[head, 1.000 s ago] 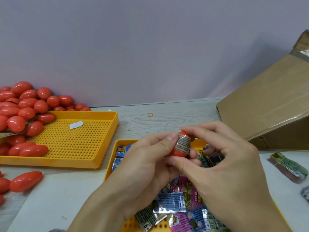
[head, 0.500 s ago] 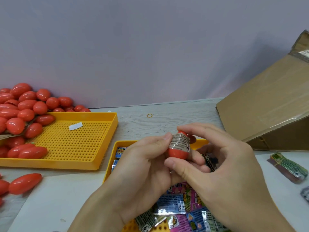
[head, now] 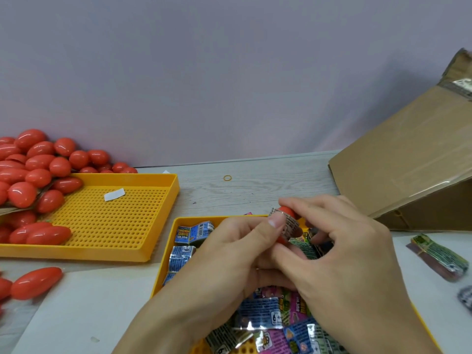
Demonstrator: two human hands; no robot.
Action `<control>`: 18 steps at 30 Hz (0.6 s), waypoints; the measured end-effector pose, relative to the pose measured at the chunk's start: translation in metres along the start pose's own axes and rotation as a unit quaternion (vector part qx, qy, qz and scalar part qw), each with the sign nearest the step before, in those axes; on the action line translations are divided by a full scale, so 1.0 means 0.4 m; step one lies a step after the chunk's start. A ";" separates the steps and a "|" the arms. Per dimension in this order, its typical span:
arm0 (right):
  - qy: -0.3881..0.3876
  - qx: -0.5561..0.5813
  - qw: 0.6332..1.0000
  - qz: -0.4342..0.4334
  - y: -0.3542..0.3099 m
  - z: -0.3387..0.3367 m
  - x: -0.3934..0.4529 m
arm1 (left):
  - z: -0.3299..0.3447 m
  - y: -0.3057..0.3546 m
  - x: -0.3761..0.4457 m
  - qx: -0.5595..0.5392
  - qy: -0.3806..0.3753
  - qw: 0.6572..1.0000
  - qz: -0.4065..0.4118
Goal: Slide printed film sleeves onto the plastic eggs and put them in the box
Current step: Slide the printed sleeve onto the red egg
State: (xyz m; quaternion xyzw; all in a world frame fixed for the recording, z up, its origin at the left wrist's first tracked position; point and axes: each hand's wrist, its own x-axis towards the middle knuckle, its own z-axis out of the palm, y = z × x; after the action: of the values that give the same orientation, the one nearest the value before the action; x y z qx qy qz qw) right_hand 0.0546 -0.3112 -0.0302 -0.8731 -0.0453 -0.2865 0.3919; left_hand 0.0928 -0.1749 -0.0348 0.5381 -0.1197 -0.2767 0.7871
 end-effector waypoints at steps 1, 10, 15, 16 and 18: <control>-0.002 0.000 1.000 -0.001 0.000 -0.001 0.000 | 0.000 -0.003 0.000 0.000 0.001 1.000 0.000; -0.031 0.021 0.999 0.016 0.005 0.001 -0.001 | -0.002 -0.001 -0.001 0.004 0.009 1.000 -0.012; -0.059 0.039 0.997 0.020 0.004 -0.002 0.002 | -0.002 0.004 0.001 -0.023 0.002 1.000 -0.021; -0.062 0.054 0.996 0.022 0.003 -0.002 0.004 | -0.002 0.007 0.002 -0.036 -0.002 0.999 -0.027; -0.064 0.077 0.995 0.022 0.002 -0.004 0.004 | -0.004 0.007 0.007 -0.061 -0.005 0.997 -0.041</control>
State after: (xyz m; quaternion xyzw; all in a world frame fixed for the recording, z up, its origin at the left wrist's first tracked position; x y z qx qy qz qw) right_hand 0.0555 -0.3130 -0.0292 -0.8575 -0.0736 -0.2170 0.4606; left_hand 0.0967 -0.1743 -0.0331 0.4926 -0.0845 -0.3178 0.8057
